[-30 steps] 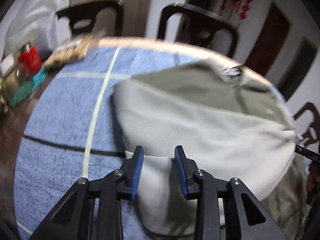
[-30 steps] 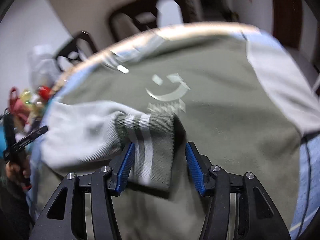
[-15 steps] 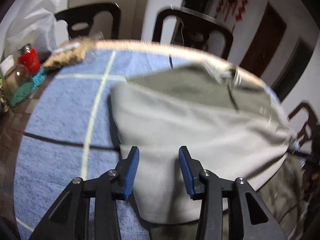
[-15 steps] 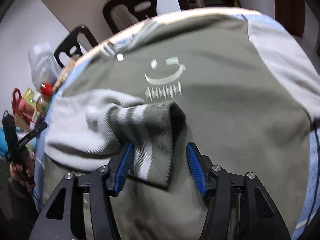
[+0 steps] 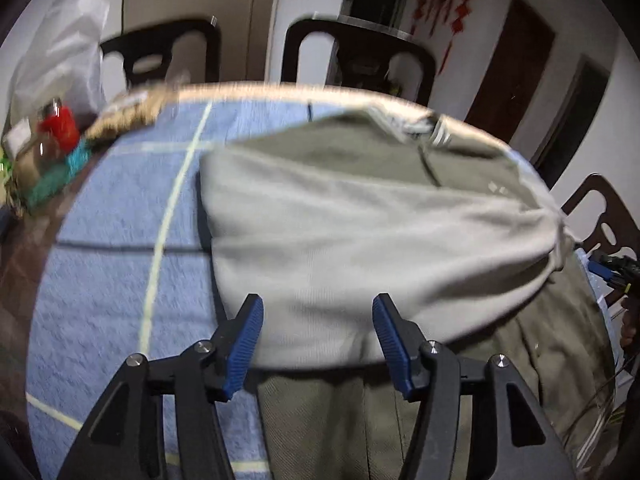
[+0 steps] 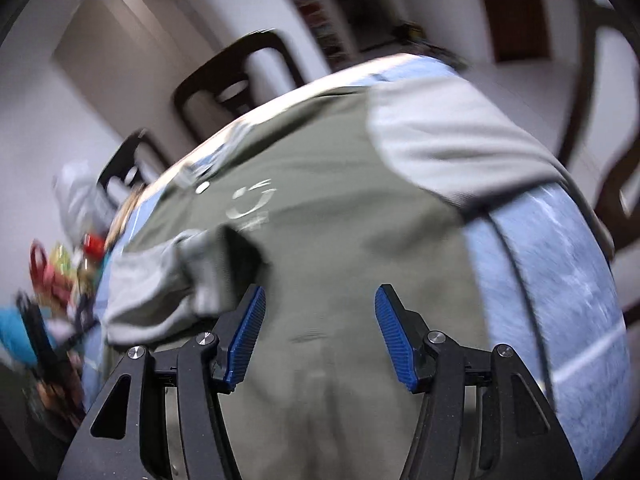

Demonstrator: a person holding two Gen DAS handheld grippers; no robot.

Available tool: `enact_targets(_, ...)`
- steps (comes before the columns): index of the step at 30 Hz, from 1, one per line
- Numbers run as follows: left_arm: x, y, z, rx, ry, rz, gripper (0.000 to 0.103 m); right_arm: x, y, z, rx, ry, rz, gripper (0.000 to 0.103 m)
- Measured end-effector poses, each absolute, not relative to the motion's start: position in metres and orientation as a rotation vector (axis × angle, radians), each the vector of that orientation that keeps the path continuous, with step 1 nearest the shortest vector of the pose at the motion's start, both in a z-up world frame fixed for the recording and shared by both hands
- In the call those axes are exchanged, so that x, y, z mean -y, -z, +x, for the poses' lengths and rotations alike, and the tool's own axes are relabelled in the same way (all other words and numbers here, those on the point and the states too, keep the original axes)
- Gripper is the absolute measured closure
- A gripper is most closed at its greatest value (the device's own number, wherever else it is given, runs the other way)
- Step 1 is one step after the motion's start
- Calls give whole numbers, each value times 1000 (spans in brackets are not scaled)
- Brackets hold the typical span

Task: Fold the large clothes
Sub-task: 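Open the right gripper off the cuff and withdraw it, then reach the right gripper to the other grey sleeve and grasp its striped cuff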

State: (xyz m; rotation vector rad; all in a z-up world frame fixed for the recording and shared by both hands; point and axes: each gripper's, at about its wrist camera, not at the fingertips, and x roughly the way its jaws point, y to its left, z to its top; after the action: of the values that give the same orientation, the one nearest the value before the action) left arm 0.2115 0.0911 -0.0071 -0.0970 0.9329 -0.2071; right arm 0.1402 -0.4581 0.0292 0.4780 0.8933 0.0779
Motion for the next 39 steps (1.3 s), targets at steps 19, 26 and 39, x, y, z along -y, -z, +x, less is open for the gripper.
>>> enact_targets(19, -29, 1, 220, -906, 265, -80, 38, 678, 37, 128, -794, 134, 1231, 31)
enact_targets(26, -18, 3, 224, -919, 255, -57, 37, 699, 89, 157, -840, 174, 1490, 31)
enact_targets(39, -41, -7, 219, -890, 205, -97, 37, 690, -31, 176, -547, 152, 1099, 98)
